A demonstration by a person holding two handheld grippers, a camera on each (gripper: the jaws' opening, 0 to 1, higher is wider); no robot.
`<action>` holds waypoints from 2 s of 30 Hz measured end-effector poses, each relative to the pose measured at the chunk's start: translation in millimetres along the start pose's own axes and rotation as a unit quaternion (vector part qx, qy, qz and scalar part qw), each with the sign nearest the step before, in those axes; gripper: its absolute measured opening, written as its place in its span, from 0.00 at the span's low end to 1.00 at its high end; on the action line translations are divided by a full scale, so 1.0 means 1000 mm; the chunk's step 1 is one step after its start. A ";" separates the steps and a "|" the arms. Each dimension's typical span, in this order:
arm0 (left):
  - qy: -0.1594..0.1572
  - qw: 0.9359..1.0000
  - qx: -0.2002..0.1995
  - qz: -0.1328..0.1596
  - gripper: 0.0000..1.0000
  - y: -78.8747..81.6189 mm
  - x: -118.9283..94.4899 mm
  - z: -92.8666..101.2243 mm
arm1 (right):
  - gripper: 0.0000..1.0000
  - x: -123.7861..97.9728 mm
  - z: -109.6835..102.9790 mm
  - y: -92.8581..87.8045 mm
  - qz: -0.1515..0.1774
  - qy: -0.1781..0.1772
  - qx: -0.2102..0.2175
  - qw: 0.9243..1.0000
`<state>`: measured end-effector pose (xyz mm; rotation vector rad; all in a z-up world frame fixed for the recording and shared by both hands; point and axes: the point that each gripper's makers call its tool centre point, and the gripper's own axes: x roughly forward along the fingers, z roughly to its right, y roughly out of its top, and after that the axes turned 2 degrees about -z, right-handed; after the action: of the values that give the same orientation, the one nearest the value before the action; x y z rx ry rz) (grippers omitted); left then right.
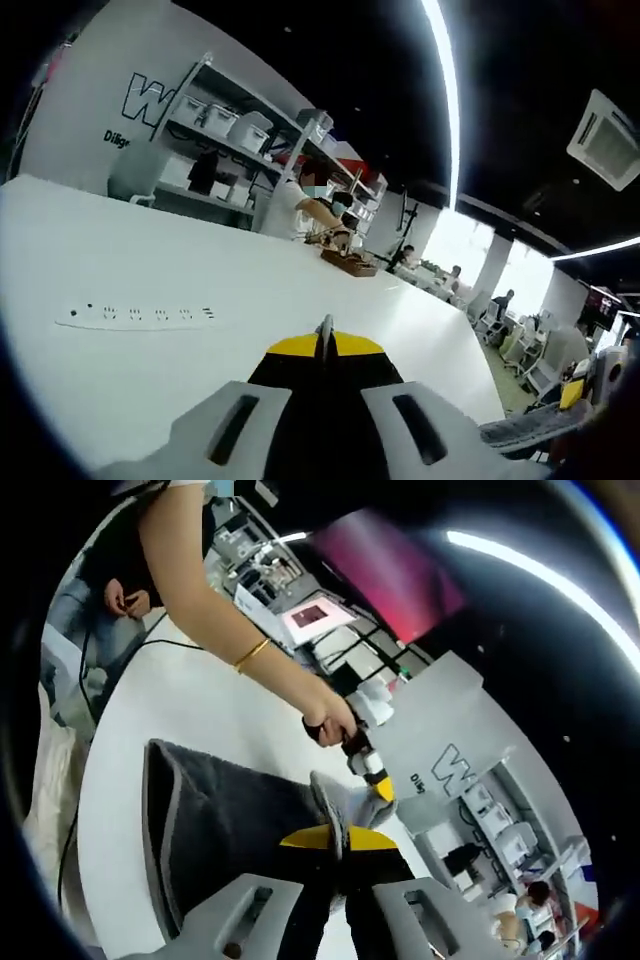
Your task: Open the folded towel by lifting each exposed corner and separating the folded layers until the towel lies flat within the target outline without major curled edges
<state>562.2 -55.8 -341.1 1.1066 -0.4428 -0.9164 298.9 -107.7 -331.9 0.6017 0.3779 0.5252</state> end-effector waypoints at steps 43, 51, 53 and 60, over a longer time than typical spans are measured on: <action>-0.099 0.994 0.044 0.001 0.01 -0.004 0.122 0.118 | 0.00 -0.087 0.056 -0.097 -0.093 -0.115 0.097 0.984; -0.109 0.993 0.046 -0.007 0.01 -0.023 0.140 0.133 | 0.00 -0.094 0.049 -0.113 -0.104 -0.116 0.118 0.981; -0.112 0.993 0.038 -0.006 0.01 -0.027 0.145 0.134 | 0.00 -0.095 0.047 -0.118 -0.108 -0.115 0.125 0.980; -0.121 0.992 0.024 -0.013 0.01 -0.041 0.158 0.139 | 0.00 -0.101 0.041 -0.134 -0.119 -0.116 0.156 0.974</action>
<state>536.5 -268.6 -340.4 1.0516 -0.6535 -1.0725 284.7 -276.5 -364.5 0.8987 0.3055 0.1619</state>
